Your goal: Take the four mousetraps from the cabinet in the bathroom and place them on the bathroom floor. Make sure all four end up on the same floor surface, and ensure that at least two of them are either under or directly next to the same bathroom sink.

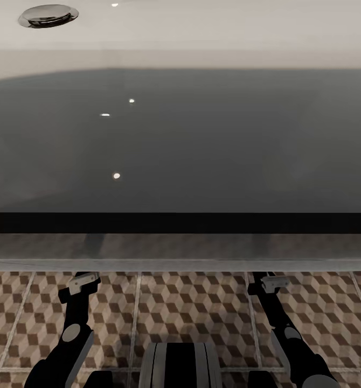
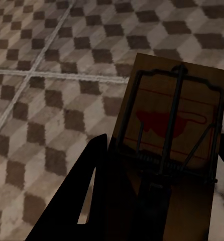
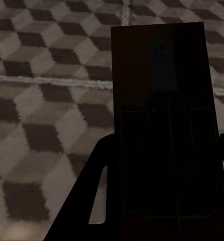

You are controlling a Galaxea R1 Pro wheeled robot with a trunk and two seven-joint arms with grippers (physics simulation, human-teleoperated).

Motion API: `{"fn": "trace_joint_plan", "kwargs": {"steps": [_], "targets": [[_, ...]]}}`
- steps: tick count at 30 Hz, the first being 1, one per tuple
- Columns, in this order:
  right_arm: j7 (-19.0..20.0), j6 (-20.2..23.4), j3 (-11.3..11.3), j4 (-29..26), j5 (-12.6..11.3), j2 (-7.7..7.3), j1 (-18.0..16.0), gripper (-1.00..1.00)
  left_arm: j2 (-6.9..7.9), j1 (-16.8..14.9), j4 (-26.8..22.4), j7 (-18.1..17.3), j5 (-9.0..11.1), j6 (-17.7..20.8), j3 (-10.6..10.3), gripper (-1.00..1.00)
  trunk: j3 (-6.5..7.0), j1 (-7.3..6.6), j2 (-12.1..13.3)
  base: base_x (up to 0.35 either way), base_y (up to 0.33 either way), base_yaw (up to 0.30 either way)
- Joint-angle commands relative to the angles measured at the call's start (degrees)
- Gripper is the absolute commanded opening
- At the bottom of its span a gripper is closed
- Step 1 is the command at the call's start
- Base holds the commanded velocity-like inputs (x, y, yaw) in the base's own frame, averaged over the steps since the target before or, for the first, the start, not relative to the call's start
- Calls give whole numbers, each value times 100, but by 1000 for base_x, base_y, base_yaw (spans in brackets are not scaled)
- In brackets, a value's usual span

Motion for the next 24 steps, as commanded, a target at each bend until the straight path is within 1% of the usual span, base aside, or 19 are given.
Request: {"fn": "trace_joint_plan", "kwargs": {"steps": [1, 11, 15, 24], "targets": [[43, -18, -37, -2, 40, 5, -3, -100, 4, -2, 3, 24, 13, -19, -14, -100, -3, -1, -1, 0, 0, 0], [39, -18, -44, -237, 26, 15, -3, -100, -13, -2, -4, 24, 13, -20, -14, -100, -3, -1, -1, 0, 0, 0], [43, -18, -44, -275, -29, 25, -3, -100, -19, -2, -5, 24, 20, -23, -14, -100, -3, -1, -1, 0, 0, 0], [42, -18, -44, -291, -62, 29, -3, -100, -30, -2, -5, 23, 24, -24, -14, -100, -3, -1, -1, 0, 0, 0]]}}
